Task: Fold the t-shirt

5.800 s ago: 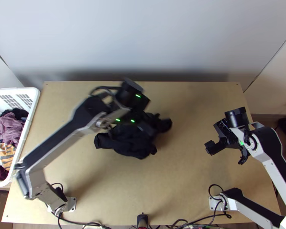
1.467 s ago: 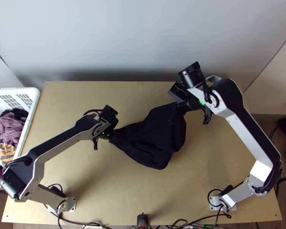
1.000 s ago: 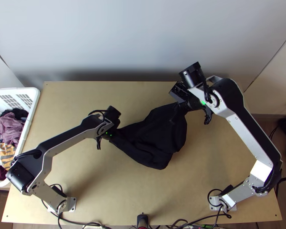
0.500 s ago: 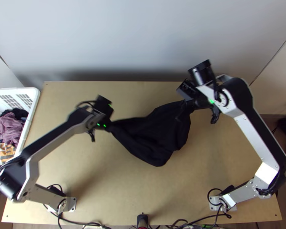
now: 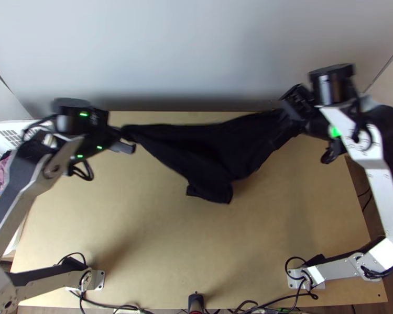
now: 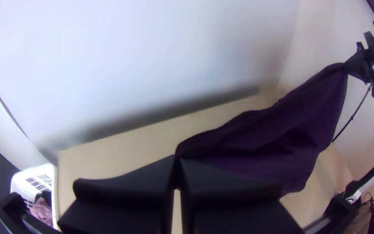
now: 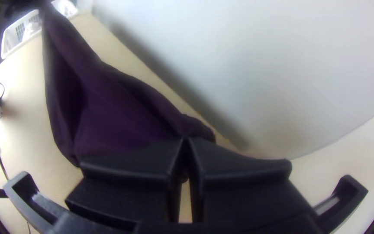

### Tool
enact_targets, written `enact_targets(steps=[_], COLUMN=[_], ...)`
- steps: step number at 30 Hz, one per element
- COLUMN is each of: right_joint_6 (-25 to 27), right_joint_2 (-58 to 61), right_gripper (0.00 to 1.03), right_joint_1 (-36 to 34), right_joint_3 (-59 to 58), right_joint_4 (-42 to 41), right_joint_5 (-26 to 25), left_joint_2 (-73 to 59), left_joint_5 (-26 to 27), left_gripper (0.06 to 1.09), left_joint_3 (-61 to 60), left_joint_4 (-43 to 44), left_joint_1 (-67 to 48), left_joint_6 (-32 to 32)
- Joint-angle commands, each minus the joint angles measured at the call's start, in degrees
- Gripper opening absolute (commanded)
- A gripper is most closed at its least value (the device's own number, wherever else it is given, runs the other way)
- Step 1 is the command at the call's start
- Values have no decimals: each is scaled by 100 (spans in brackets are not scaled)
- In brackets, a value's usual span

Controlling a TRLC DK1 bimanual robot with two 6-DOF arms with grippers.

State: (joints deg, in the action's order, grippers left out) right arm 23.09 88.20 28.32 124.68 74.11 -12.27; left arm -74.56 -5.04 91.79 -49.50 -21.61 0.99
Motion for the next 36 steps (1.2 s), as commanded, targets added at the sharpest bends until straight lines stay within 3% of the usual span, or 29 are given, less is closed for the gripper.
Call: enact_targets(steps=[1,6,17,22,27,36], right_joint_6=[275,477,442,855,1303,1286], right_joint_2=[-295,-647,-1271,-1482,-1701,-2149], right_gripper=[3,3,3,3,3,3], right_joint_1=[-1,113,412,763,807,772], right_joint_3=[566,531,355,425,487,513], right_joint_4=[-344,-546,-423,-696,-1047,-617], right_joint_5=[-504,-794,-944,-1489,-1691,-1858], left_joint_2=[364,469,540,522,601,856], left_joint_5=[-217,-314,-648,-806,-920,-929], left_gripper=[9,9,9,9,9,9], left_joint_3=[1043,1588,2766,3293,3504,3433], left_joint_4=[-69,-104,-728,-913,-939,-1563], left_joint_1=[16,-2,-573,-696,-749,-854], left_joint_6=[-196,-556,-688,-697,-899,-767])
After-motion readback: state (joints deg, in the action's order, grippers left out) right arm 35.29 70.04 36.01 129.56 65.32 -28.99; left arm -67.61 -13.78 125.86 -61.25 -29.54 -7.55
